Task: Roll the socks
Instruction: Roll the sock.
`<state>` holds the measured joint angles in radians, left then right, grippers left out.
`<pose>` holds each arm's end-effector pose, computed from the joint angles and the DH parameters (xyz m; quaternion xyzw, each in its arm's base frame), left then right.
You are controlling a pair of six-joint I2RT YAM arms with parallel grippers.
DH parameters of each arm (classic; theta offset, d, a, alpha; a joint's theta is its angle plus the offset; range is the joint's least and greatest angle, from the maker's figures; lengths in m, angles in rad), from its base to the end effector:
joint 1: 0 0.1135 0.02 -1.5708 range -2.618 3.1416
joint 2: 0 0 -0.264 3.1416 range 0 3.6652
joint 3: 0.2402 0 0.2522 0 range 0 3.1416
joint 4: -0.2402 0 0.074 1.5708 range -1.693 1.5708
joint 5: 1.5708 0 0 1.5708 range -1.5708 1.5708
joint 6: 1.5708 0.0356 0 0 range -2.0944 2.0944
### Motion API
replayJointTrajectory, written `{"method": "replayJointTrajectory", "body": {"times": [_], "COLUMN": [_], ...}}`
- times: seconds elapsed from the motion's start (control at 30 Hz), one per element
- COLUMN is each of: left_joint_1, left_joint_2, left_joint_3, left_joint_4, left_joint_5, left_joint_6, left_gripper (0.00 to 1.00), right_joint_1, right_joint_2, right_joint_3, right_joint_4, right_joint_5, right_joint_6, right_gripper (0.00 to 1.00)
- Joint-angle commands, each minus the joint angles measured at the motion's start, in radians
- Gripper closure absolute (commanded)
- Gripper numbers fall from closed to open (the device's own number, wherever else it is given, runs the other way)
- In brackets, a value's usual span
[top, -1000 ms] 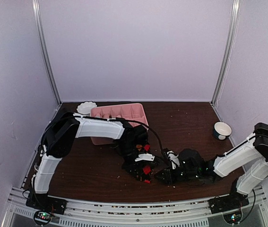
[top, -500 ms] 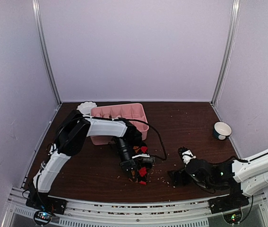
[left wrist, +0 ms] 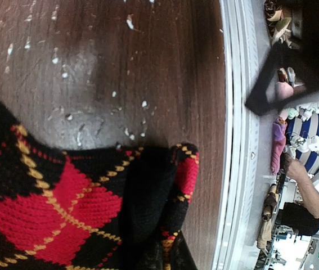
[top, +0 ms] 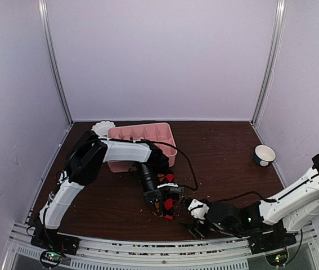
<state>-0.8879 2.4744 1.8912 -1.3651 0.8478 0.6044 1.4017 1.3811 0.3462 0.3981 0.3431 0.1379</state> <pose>0.2500 -0.3496 0.1014 -0.5511 -0.7098 0.3758 0.2264 0.0511 0.2280 0.1288 -0.4577 0.7553 0.1993 0.4246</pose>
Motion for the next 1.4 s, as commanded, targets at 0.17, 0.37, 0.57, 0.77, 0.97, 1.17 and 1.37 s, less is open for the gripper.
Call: {"method": "replayJointTrajectory", "body": {"times": [0.17, 0.37, 0.57, 0.77, 0.97, 1.17, 1.37], "left_joint_1": [0.019, 0.020, 0.020, 0.020, 0.027, 0.032, 0.039], "left_joint_2": [0.050, 0.046, 0.030, 0.028, -0.089, -0.432, -0.634], "left_joint_3": [0.028, 0.017, 0.003, 0.008, -0.052, -0.300, -0.451], "left_joint_4": [-0.003, -0.005, -0.002, -0.011, 0.104, 0.461, 0.705], "left_joint_5": [-0.079, -0.082, -0.085, -0.087, -0.162, -0.336, -0.631], "left_joint_6": [0.023, 0.043, 0.075, 0.098, 0.069, -0.025, -0.130], "left_gripper": [0.99, 0.98, 0.89, 0.87, 0.32, 0.02, 0.02], "right_joint_1": [0.003, -0.036, -0.065, -0.083, -0.109, -0.146, -0.181], "right_joint_2": [0.319, 0.368, 0.412, 0.464, 0.445, 0.469, 0.506], "right_joint_3": [0.267, 0.301, 0.301, 0.298, 0.298, 0.306, 0.295], "right_joint_4": [0.029, 0.017, 0.016, 0.013, -0.056, -0.148, -0.137], "right_joint_5": [-0.114, -0.129, -0.163, -0.239, -0.371, -0.503, -0.636], "right_joint_6": [-0.339, -0.369, -0.355, -0.297, -0.149, 0.034, 0.149], "right_gripper": [0.43, 0.62, 0.76, 0.94, 1.00, 1.00, 1.00]}}
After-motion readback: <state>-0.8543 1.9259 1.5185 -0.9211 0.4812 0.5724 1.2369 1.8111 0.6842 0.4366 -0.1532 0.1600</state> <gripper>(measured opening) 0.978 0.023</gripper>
